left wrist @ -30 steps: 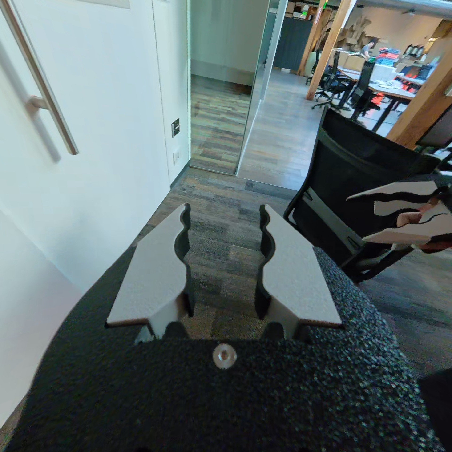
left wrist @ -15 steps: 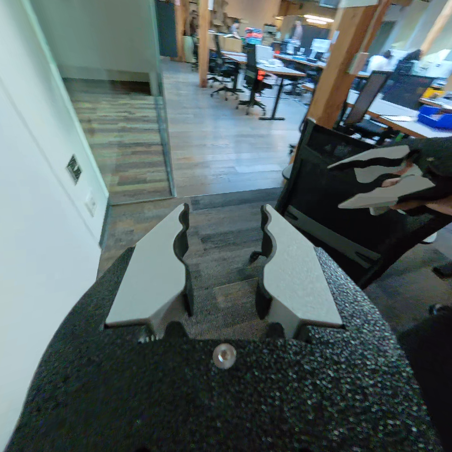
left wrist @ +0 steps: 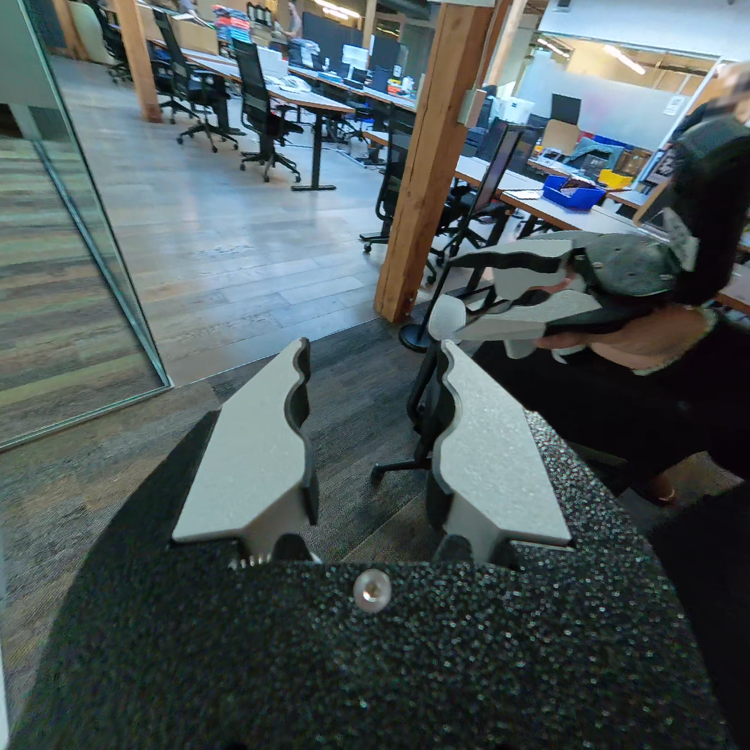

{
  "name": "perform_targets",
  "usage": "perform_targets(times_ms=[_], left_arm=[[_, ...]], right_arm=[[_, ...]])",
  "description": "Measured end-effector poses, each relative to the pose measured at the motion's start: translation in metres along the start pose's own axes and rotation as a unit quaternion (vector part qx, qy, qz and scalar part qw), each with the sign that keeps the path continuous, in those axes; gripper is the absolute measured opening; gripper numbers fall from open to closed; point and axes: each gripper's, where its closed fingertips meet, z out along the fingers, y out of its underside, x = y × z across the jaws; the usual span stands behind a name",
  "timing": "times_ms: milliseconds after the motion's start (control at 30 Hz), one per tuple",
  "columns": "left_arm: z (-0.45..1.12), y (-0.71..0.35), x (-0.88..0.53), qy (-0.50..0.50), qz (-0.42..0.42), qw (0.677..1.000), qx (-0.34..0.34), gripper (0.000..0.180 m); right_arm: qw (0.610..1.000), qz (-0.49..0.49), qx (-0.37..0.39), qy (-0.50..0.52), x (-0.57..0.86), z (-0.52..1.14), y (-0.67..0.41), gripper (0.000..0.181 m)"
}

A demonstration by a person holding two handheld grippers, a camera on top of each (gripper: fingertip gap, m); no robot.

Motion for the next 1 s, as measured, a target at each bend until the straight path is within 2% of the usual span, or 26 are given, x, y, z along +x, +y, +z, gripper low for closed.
perform_targets(times_ms=[200, 300, 433, 533, 667, 900, 1000], left_arm=[[0.102, -0.032, -0.103, -0.004, 0.028, 0.999, -0.043, 0.062], [0.151, -0.069, -0.153, -0.014, 0.058, 0.997, -0.043, 0.062], [0.235, -0.098, -0.204, -0.005, 0.083, 0.995, -0.054, 0.062], [0.312, -0.103, -0.212, 0.061, 0.059, 0.995, -0.049, 0.060], [0.433, -0.098, -0.217, 0.162, 0.049, 0.982, -0.087, 0.060], [0.652, -0.139, -0.257, 0.273, 0.120, 0.952, -0.069, 0.060], [0.752, -0.182, -0.282, 0.305, 0.096, 0.945, -0.067, 0.062]], right_arm=[[0.998, 0.068, 0.010, -0.014, 0.106, 0.149, -0.009, 0.086], [0.997, 0.074, 0.024, -0.024, 0.167, 0.203, -0.028, 0.086], [0.997, 0.060, -0.001, 0.048, 0.254, 0.227, -0.025, 0.089], [0.992, 0.072, -0.023, 0.097, 0.310, 0.225, -0.002, 0.091], [0.974, 0.131, -0.072, 0.170, 0.388, 0.227, 0.053, 0.093], [0.940, 0.160, -0.081, 0.289, 0.570, 0.258, 0.080, 0.095], [0.924, 0.186, -0.093, 0.320, 0.655, 0.275, 0.080, 0.095]])
